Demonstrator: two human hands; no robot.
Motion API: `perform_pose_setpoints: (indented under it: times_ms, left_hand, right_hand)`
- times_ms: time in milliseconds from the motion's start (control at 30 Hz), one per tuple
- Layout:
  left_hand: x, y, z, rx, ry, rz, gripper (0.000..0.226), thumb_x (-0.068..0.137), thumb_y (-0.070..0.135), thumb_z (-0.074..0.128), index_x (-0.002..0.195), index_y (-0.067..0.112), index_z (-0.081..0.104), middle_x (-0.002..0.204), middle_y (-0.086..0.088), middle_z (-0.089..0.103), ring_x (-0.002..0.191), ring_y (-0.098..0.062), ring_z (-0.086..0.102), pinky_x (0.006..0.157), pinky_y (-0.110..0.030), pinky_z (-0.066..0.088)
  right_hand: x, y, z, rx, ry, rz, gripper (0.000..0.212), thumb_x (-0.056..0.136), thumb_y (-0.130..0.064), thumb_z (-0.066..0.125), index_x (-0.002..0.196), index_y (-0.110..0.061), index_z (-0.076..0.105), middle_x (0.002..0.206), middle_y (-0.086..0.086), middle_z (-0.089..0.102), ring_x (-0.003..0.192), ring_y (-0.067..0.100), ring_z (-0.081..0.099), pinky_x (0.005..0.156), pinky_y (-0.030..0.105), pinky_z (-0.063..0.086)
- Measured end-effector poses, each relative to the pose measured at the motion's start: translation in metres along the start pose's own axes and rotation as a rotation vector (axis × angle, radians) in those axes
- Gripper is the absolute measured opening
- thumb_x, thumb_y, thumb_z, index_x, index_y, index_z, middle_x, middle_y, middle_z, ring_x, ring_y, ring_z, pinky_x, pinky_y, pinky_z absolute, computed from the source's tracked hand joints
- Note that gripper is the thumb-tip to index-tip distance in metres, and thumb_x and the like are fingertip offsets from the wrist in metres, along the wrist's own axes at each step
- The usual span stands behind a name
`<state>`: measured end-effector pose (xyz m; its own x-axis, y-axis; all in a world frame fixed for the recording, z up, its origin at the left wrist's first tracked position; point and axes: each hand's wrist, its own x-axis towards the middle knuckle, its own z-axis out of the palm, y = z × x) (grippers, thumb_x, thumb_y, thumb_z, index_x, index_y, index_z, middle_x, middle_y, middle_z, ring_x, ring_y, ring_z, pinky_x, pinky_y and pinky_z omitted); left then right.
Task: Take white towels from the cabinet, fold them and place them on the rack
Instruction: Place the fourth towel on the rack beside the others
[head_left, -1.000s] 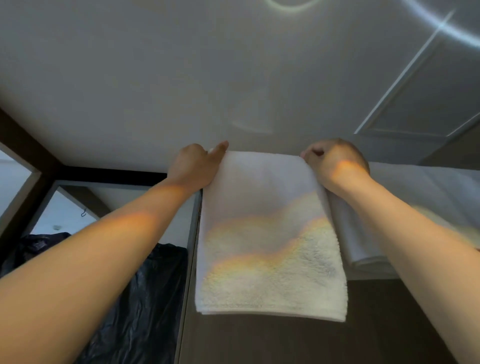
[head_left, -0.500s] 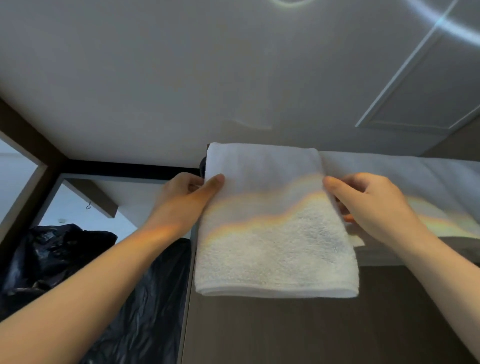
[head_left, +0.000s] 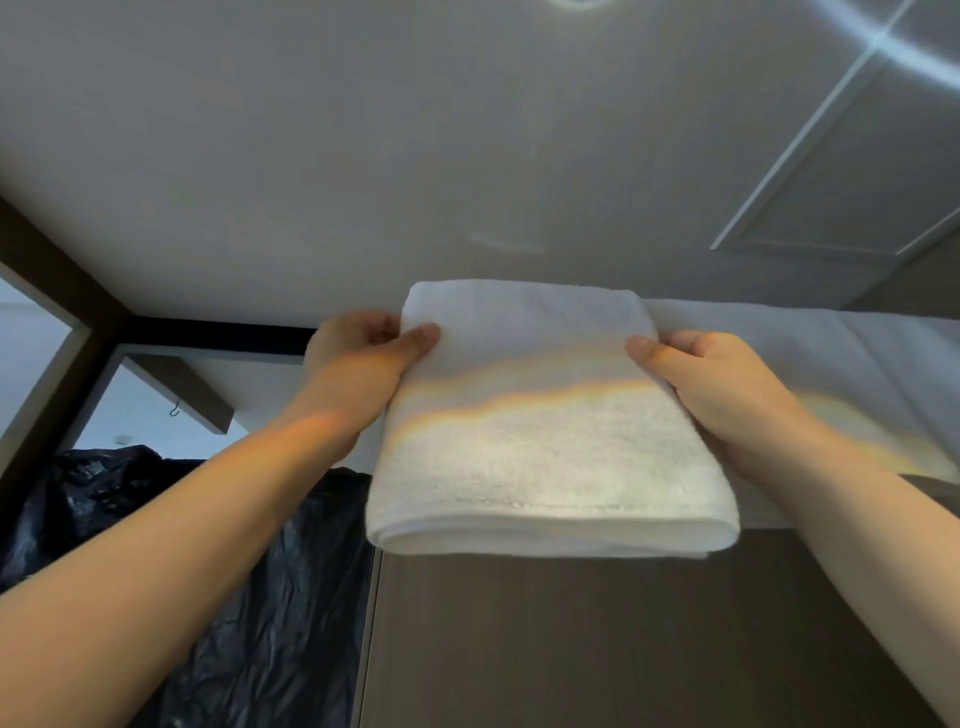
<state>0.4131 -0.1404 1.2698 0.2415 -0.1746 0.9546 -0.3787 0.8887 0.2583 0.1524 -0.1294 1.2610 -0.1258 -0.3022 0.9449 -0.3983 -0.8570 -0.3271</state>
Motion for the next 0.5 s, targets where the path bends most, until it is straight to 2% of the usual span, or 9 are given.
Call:
perform_pose_setpoints:
  times_ms: [33,67,133,200,267,300,367,433,500]
  left_hand:
    - [0.002,0.002,0.001,0.022,0.028,0.03,0.025,0.086,0.03,0.071,0.081,0.006,0.072,0.075,0.0,0.071,0.065,-0.01,0.062,0.055,-0.017,0.045]
    - [0.004,0.004,0.003,0.053,0.053,0.056,0.026,0.087,0.032,0.07,0.086,0.006,0.071,0.083,-0.004,0.073,0.072,-0.015,0.063,0.059,-0.021,0.045]
    - [0.015,0.008,0.008,0.124,0.086,0.092,0.029,0.088,0.035,0.067,0.092,0.005,0.07,0.092,-0.008,0.072,0.081,-0.021,0.064,0.064,-0.026,0.046]
    - [0.03,0.01,0.013,0.124,0.086,0.094,0.034,0.089,0.034,0.065,0.093,0.0,0.068,0.086,-0.01,0.069,0.077,-0.023,0.062,0.066,-0.031,0.049]
    - [0.045,0.012,0.018,0.122,0.077,0.082,0.041,0.09,0.034,0.064,0.086,-0.007,0.061,0.073,-0.011,0.055,0.066,-0.021,0.051,0.061,-0.031,0.043]
    - [0.052,0.014,0.02,0.152,0.071,0.079,0.04,0.09,0.034,0.063,0.076,-0.003,0.059,0.068,-0.01,0.048,0.063,-0.02,0.046,0.057,-0.028,0.039]
    - [0.064,0.015,0.023,0.206,0.054,0.056,0.035,0.089,0.034,0.064,0.067,0.01,0.053,0.064,-0.006,0.041,0.058,-0.018,0.042,0.056,-0.024,0.035]
    - [0.071,0.013,0.024,0.207,0.036,0.009,0.031,0.089,0.035,0.066,0.068,0.014,0.057,0.067,-0.005,0.049,0.057,-0.016,0.046,0.062,-0.025,0.04]
    - [0.071,0.008,0.022,0.255,0.037,0.05,0.036,0.09,0.038,0.063,0.07,0.009,0.061,0.066,-0.009,0.051,0.054,-0.012,0.047,0.052,-0.02,0.038]
  right_hand:
    - [0.004,0.001,0.001,0.003,0.027,-0.027,0.032,0.095,-0.027,0.06,0.098,0.005,0.067,0.097,0.036,0.066,0.084,0.042,0.066,0.08,0.055,0.05]
    - [0.009,0.001,0.002,-0.012,0.062,-0.053,0.029,0.094,-0.027,0.061,0.096,0.002,0.069,0.093,0.03,0.068,0.084,0.036,0.065,0.08,0.052,0.051]
    - [0.023,-0.002,0.006,-0.058,0.156,-0.09,0.029,0.092,-0.029,0.063,0.088,0.0,0.069,0.073,0.019,0.063,0.069,0.025,0.054,0.065,0.04,0.045]
    - [0.04,-0.005,0.01,-0.064,0.203,-0.1,0.03,0.092,-0.028,0.064,0.073,-0.004,0.064,0.056,0.006,0.054,0.055,0.019,0.048,0.053,0.033,0.038]
    - [0.056,-0.008,0.014,-0.114,0.218,-0.105,0.037,0.093,-0.027,0.063,0.06,-0.013,0.055,0.048,-0.003,0.046,0.048,0.014,0.041,0.048,0.029,0.031]
    - [0.064,-0.009,0.015,-0.171,0.223,-0.107,0.039,0.093,-0.029,0.062,0.058,-0.013,0.052,0.05,0.0,0.045,0.051,0.017,0.043,0.05,0.03,0.03]
    - [0.077,-0.013,0.015,-0.34,0.227,-0.101,0.037,0.094,-0.035,0.059,0.067,-0.01,0.058,0.067,0.012,0.058,0.068,0.028,0.055,0.06,0.032,0.038]
    - [0.084,-0.018,0.015,-0.485,0.231,-0.088,0.035,0.094,-0.04,0.057,0.076,-0.01,0.062,0.084,0.019,0.061,0.082,0.032,0.057,0.071,0.032,0.041]
    - [0.084,-0.017,0.015,-0.544,0.226,-0.077,0.043,0.094,-0.042,0.056,0.064,-0.012,0.047,0.072,0.014,0.048,0.077,0.027,0.046,0.07,0.03,0.035]
